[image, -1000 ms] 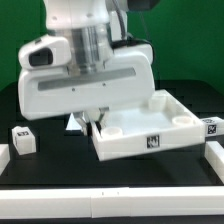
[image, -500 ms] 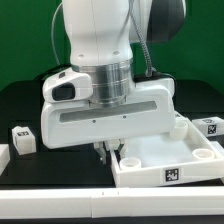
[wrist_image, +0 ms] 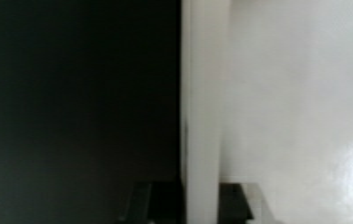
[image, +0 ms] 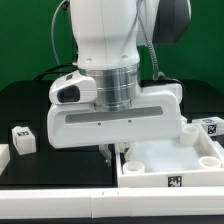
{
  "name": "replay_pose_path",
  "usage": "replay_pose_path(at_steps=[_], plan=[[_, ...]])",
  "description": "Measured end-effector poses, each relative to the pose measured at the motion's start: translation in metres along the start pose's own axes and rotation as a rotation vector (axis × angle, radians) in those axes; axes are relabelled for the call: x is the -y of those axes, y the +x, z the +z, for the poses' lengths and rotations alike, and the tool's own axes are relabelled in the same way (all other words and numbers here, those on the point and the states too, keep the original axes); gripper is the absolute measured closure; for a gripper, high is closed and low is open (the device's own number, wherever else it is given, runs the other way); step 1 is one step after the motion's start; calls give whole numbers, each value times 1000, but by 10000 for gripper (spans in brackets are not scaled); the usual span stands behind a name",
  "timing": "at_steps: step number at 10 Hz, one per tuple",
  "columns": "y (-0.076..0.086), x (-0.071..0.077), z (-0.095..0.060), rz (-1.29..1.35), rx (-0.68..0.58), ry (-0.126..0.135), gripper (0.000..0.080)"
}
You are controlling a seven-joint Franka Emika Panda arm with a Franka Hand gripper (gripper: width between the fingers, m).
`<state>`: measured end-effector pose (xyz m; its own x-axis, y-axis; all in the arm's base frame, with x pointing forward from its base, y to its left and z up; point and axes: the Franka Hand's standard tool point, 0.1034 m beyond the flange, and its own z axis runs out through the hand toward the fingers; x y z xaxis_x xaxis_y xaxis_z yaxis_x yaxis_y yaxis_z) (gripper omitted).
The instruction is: Assemble square table
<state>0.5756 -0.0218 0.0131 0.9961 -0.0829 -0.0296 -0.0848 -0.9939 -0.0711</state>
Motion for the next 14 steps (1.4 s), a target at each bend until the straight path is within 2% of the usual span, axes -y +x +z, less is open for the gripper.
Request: replay_pose_path(at_steps=[2,3,4,13,14], plan=[[16,2,2,78,-37,-38,736],[20,1,2,63,-67,-59,736],[20,0,2,46,-66,-67,735],[23,2,2,15,-66,-71,735],[23,2,1,12,-68,-71,556]])
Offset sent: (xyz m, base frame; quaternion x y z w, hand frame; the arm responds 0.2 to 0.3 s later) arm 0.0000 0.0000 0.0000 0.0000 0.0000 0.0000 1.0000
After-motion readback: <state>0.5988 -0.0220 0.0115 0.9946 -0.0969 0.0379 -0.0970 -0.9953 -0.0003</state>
